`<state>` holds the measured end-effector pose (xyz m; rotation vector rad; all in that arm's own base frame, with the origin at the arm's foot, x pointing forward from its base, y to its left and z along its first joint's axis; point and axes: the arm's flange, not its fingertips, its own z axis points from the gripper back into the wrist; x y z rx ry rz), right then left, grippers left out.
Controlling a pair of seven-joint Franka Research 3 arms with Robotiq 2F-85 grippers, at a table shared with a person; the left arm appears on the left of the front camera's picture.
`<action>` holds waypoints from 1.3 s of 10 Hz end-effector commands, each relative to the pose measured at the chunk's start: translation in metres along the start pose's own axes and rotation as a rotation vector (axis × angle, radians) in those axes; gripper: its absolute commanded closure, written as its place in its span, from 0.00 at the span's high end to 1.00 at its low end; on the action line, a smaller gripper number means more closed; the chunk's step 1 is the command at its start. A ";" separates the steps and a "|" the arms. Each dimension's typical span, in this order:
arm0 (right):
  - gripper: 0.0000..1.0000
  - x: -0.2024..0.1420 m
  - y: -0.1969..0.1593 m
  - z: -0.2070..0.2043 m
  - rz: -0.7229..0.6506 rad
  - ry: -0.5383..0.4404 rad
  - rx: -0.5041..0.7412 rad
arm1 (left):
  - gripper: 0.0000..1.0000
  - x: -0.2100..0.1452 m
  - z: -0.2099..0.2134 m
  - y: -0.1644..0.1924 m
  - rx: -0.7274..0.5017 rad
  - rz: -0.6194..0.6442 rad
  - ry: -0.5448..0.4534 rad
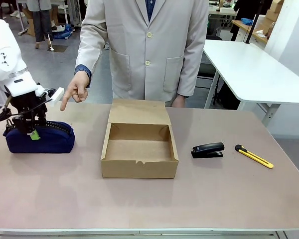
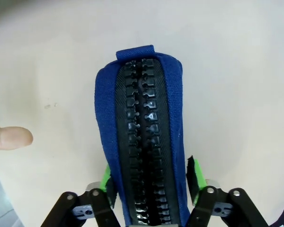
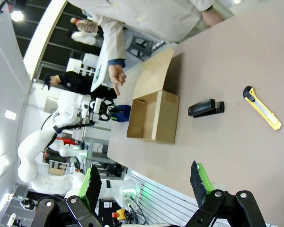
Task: Pack the item into the box.
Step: Pick up the item indicated by the person and place it inside the Mailer Box.
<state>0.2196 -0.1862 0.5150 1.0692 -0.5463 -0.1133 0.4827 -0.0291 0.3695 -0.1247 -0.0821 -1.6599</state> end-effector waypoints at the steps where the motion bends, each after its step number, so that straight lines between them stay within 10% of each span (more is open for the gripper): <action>1: 1.00 0.003 0.002 0.001 0.023 -0.008 0.015 | 0.00 0.001 0.002 0.004 -0.035 -0.005 0.034; 3: 1.00 0.003 0.002 0.001 0.023 -0.008 0.015 | 0.13 0.001 0.001 0.005 -0.044 -0.001 0.054; 9: 1.00 0.003 0.002 0.001 0.023 -0.008 0.015 | 0.00 0.002 0.015 -0.016 -0.107 -0.034 0.026; 13: 1.00 0.003 0.002 0.001 0.023 -0.008 0.015 | 0.00 -0.003 0.121 -0.057 -0.066 0.117 -0.093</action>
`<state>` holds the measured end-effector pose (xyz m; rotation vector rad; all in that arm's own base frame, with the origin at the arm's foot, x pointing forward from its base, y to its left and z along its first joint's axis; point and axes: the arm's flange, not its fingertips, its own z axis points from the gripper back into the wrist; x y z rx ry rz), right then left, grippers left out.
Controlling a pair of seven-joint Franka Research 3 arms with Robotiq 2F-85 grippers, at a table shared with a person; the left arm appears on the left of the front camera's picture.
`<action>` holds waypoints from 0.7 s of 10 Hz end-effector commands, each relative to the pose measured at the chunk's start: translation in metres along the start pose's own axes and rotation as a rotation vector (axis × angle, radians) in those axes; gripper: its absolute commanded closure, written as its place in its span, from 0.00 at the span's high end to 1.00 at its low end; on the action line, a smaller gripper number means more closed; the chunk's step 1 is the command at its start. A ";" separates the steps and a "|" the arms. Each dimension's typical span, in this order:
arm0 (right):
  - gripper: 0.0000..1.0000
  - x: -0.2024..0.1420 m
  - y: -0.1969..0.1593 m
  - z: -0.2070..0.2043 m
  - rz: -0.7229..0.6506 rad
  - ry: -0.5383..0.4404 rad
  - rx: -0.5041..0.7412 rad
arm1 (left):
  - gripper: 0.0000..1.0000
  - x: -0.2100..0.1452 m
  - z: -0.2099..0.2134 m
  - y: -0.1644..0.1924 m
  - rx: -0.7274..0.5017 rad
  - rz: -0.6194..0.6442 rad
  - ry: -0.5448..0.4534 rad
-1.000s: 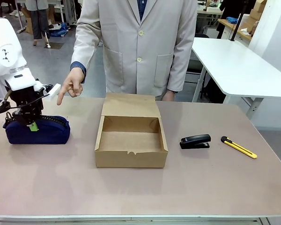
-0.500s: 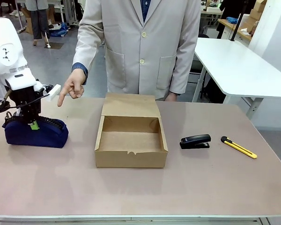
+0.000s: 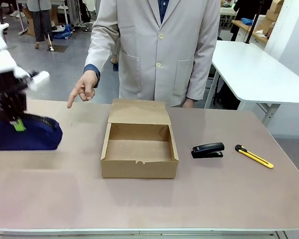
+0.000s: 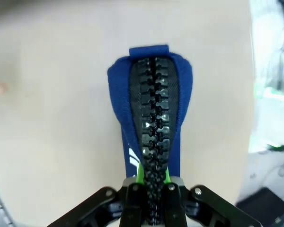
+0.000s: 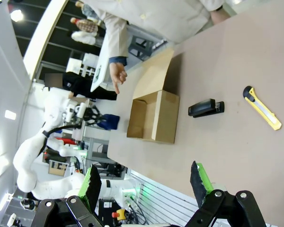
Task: Pack the item into the box.
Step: Pick up the item indicated by the person and place it inside the Mailer Box.
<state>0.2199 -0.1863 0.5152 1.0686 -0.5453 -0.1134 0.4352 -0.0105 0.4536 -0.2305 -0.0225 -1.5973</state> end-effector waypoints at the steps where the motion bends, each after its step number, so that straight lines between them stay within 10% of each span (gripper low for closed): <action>1: 1.00 0.003 0.002 0.001 0.023 -0.008 0.016 | 0.00 0.000 0.068 -0.011 0.112 0.209 -0.081; 7: 1.00 0.003 0.002 0.001 0.023 -0.008 0.016 | 0.00 -0.004 0.079 -0.024 0.098 0.119 -0.082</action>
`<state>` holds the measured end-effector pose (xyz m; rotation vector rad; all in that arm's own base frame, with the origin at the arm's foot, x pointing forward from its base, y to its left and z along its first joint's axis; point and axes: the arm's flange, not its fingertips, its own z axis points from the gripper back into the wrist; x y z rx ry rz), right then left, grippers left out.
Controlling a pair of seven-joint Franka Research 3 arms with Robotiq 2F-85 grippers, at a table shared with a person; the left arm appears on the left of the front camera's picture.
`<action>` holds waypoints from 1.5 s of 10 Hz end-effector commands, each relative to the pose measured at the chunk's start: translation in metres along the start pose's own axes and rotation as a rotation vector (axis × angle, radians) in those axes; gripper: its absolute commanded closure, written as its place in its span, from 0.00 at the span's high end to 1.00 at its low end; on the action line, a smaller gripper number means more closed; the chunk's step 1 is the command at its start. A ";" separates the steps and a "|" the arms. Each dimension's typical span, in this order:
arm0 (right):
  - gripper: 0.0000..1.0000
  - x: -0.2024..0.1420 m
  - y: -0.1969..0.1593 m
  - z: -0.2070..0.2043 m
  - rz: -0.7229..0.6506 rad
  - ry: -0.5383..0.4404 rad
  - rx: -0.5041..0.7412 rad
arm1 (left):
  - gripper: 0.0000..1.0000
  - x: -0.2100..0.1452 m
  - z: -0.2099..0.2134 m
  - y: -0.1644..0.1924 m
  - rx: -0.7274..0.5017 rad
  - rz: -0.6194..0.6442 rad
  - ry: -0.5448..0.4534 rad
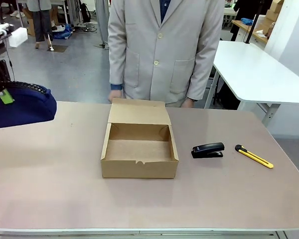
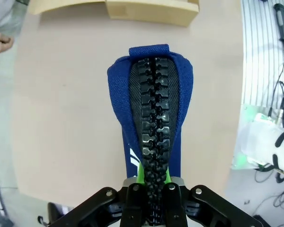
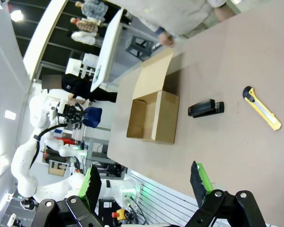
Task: Pack the item into the box.
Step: Pick up the item indicated by the person and place it inside the Mailer Box.
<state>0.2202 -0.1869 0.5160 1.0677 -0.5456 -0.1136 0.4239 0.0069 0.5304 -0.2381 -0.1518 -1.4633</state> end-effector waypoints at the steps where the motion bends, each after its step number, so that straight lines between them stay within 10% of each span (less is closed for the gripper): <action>1: 1.00 0.002 0.002 0.000 0.023 -0.008 0.017 | 0.11 0.000 0.008 0.000 0.018 0.002 -0.007; 5: 1.00 0.002 0.002 0.000 0.023 -0.008 0.017 | 0.11 0.237 -0.008 -0.032 0.020 -0.184 0.136; 8: 1.00 0.002 0.002 0.000 0.023 -0.008 0.017 | 0.11 0.373 -0.072 -0.055 -0.003 -0.030 0.134; 11: 1.00 0.002 0.002 0.000 0.023 -0.008 0.017 | 0.11 0.321 -0.040 -0.082 -0.008 -0.172 0.117; 15: 1.00 0.002 0.002 0.000 0.023 -0.008 0.017 | 0.11 0.373 -0.130 -0.063 0.138 -0.159 0.162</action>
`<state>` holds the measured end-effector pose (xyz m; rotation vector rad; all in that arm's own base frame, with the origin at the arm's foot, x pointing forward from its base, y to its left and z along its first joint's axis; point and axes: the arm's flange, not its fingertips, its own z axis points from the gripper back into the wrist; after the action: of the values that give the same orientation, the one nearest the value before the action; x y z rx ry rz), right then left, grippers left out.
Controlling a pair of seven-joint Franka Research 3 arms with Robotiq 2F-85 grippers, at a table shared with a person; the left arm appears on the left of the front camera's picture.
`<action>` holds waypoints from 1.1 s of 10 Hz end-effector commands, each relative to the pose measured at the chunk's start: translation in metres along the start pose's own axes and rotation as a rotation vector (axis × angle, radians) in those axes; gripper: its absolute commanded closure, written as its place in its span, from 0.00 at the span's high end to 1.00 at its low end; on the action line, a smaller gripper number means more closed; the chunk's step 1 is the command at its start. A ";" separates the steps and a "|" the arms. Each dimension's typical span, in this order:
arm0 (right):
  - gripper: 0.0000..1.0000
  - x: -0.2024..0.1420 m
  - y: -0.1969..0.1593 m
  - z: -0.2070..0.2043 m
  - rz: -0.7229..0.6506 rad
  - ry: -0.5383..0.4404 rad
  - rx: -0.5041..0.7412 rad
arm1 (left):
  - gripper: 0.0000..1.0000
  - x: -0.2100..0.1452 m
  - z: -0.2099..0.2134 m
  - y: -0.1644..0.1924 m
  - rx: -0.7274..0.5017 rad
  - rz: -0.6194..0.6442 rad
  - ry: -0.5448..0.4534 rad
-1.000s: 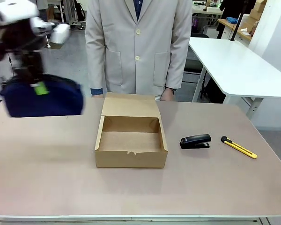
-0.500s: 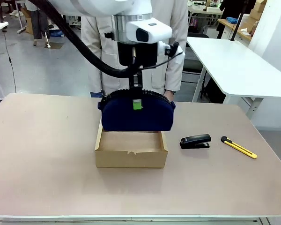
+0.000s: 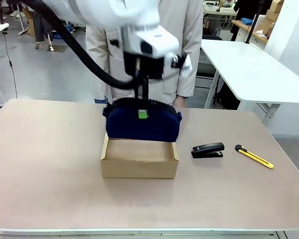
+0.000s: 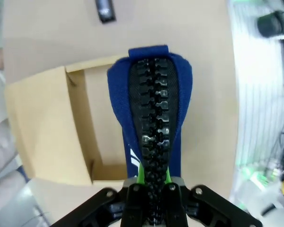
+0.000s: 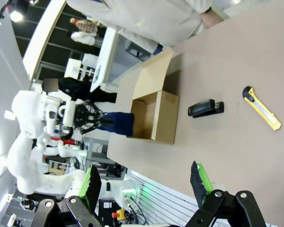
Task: Pack the item into the box.
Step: Pick up the item indicated by the person and place it inside the Mailer Box.
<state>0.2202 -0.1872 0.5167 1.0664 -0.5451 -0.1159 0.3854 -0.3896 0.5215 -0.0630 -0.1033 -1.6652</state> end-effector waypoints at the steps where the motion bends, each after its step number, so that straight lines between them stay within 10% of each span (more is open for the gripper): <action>1: 1.00 0.002 0.001 0.000 0.025 -0.008 0.019 | 0.11 0.000 -0.030 0.014 0.094 0.059 0.022; 11: 1.00 0.002 0.001 0.000 0.025 -0.008 0.019 | 0.11 -0.008 -0.119 0.036 0.028 0.179 0.069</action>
<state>0.2203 -0.1871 0.5167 1.0667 -0.5453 -0.1151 0.4304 -0.3987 0.4046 -0.0148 -0.0523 -1.5086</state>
